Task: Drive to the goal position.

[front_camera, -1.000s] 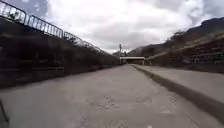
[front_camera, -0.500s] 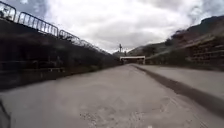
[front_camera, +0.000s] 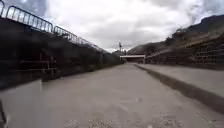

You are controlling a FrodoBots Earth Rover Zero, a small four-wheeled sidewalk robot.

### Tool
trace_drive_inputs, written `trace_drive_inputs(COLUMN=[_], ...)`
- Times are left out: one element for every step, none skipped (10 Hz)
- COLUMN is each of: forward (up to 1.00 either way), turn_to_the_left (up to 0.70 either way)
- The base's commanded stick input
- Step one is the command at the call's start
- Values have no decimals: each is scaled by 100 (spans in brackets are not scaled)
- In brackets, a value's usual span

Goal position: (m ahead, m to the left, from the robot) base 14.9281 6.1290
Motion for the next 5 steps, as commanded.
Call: trace_drive_inputs(forward=[70, 70, 70, 70, 70], turn_to_the_left=[0, 0, 0, 0, 0])
